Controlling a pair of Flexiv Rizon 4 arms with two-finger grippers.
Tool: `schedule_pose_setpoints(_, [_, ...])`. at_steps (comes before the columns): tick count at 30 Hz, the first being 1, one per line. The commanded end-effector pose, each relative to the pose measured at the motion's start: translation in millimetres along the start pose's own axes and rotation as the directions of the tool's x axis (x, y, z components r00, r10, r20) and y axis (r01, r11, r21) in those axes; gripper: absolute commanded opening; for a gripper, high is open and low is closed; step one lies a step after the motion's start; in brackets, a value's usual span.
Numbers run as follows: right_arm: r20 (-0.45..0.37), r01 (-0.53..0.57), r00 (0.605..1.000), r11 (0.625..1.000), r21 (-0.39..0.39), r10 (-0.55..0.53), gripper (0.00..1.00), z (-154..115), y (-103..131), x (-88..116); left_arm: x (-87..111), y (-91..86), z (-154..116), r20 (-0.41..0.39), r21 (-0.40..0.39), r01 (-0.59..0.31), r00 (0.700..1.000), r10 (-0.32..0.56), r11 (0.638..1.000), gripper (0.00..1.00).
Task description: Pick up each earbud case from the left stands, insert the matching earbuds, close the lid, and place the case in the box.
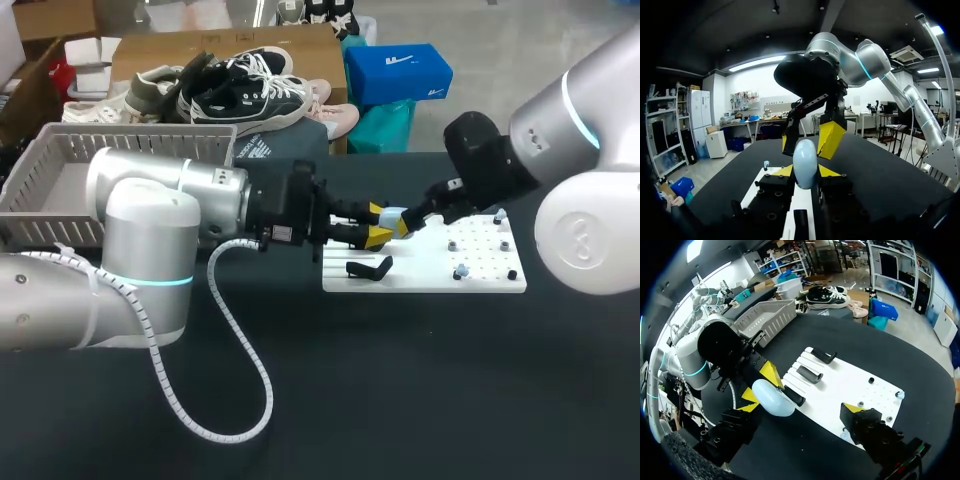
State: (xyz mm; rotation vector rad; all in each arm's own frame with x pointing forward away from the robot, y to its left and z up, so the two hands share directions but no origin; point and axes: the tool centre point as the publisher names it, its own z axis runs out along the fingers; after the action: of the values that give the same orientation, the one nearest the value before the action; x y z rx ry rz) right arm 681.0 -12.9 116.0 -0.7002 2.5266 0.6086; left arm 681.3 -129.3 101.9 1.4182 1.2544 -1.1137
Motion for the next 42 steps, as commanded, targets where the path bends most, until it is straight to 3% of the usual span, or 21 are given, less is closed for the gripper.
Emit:
schedule_pose_setpoints(1, [-0.001, -0.003, 1.0, 1.0, 0.013, 0.003, 1.0, -0.7, 0.6, -3.2, 0.4, -1.0, 0.7, 0.003, 0.001, -0.002, 1.0, 0.002, 1.0, 0.0])
schedule_pose_setpoints(13, [0.033, 0.028, 0.999, 0.999, 0.037, -0.029, 1.0, -16.0, 3.8, -20.8, 0.4, -1.0, 0.7, 0.003, 0.001, -0.002, 1.0, 0.002, 1.0, 0.0])
schedule_pose_setpoints(18, [0.052, 0.065, 0.996, 0.988, 0.143, -0.073, 1.0, -33.9, -10.0, -28.0, 0.4, -1.0, 0.7, 0.003, 0.001, -0.002, 1.0, 0.002, 1.0, 0.0])
schedule_pose_setpoints(24, [-0.002, 0.137, 0.989, 0.906, 0.401, -0.148, 1.0, -50.6, -48.0, -26.0, 0.4, -1.0, 0.7, 0.003, 0.001, -0.002, 1.0, 0.002, 1.0, 0.0])
schedule_pose_setpoints(28, [-0.049, 0.148, 0.989, 0.858, 0.492, -0.143, 1.0, -57.6, -72.1, -22.9, 0.4, -1.0, 0.7, 0.003, 0.001, -0.002, 1.0, 0.002, 1.0, 0.0])
schedule_pose_setpoints(36, [-0.172, 0.184, 0.98, 0.781, 0.597, -0.099, 1.0, -48.7, -112.2, -11.1, 0.4, -1.0, 0.7, 0.003, 0.001, -0.002, 1.0, 0.002, 1.0, 0.0])
schedule_pose_setpoints(42, [-0.234, 0.161, 0.972, 0.78, 0.605, -0.019, 1.0, -31.0, -134.9, -6.7, 0.4, -1.0, 0.7, 0.003, 0.001, -0.002, 1.0, 0.002, 1.0, 0.0])
